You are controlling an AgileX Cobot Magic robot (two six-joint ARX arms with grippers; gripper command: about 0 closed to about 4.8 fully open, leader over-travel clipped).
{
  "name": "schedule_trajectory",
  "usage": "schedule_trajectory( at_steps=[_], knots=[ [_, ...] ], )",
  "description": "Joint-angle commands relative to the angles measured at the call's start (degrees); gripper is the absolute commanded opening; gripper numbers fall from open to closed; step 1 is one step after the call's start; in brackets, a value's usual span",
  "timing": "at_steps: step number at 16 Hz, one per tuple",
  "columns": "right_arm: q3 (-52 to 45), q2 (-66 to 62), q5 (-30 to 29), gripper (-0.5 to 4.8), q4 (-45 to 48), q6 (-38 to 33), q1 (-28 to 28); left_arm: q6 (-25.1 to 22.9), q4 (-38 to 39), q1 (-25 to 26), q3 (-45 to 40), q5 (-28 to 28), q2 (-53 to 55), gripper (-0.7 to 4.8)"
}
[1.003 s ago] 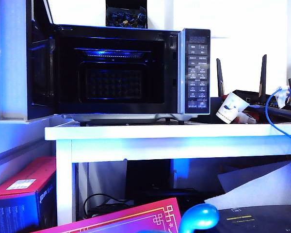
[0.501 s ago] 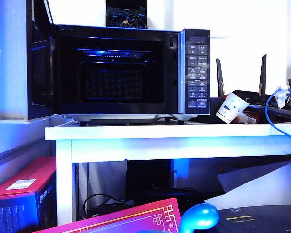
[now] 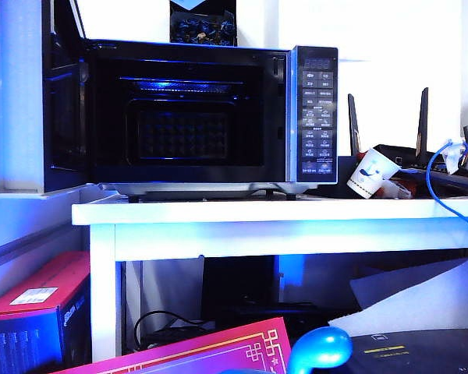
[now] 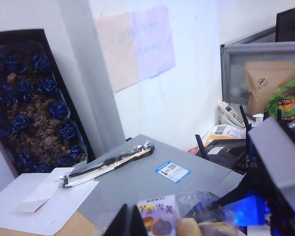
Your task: Open the microwave door, place the box of snacks from the top of the microwave inside, then close the microwave door.
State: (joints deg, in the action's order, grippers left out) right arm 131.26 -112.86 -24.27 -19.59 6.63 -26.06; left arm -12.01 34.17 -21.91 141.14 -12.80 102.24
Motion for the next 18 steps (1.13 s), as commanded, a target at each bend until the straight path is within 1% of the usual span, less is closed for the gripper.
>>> schedule_trajectory(
  at_steps=[1, 5, 7, 11, 15, 18],
  knots=[
    [-0.6, 0.7, -4.7, 2.11, 1.7, 3.7, -0.1, 0.0, -0.3, -0.1, 0.2, -0.1, -0.5, -0.05],
    [-5.3, 0.7, -7.8, 2.11, 1.9, 5.4, -0.1, 0.0, -0.3, -0.1, 0.2, 0.0, -0.6, -0.05],
    [-7.4, 0.7, -7.8, 2.11, 2.3, 5.6, -0.1, 0.0, -0.3, -0.1, 0.2, -0.1, -0.6, -0.05],
    [-13.9, 0.6, -7.8, 2.11, 8.0, 5.6, -0.1, 0.0, 0.0, -0.1, 0.1, -0.1, -0.6, -0.05],
    [-20.1, -0.2, -5.3, 2.11, 14.4, 5.6, -0.1, 0.0, 1.4, -0.1, 0.1, 0.0, -0.5, -0.05],
    [-22.4, -2.6, -4.9, 2.11, 18.7, 5.4, -0.1, -0.1, 2.5, -0.1, 0.1, 0.0, -0.5, -0.05]
  ],
)
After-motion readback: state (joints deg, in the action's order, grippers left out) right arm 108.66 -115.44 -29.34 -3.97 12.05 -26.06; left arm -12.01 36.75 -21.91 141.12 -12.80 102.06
